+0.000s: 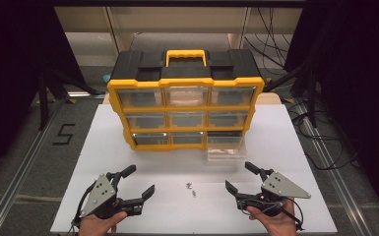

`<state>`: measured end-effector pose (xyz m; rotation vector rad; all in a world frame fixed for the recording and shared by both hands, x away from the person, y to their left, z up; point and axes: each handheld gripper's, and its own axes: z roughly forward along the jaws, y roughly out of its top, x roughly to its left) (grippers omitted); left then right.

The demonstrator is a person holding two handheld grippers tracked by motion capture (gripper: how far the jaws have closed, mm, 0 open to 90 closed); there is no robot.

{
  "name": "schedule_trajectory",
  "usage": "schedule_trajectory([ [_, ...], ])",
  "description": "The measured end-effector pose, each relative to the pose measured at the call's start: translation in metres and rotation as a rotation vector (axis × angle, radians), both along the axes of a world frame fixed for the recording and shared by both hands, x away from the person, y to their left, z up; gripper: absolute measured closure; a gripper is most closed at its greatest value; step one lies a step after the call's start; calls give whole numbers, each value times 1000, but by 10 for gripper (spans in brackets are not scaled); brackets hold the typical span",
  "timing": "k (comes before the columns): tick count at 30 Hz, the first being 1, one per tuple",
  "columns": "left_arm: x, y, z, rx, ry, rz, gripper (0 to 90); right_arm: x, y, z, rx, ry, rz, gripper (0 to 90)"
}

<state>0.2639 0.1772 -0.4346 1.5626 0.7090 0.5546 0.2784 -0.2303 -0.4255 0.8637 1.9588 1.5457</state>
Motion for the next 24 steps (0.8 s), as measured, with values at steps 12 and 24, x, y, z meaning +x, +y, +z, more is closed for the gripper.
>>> schedule_trajectory([
  [12, 0, 0, 0, 2, 1, 0, 161, 0, 4, 3, -37, -10, -1, 152],
  [24, 0, 0, 0, 4, 2, 1, 161, 3, 18, 14, -164, -55, 44, 152],
])
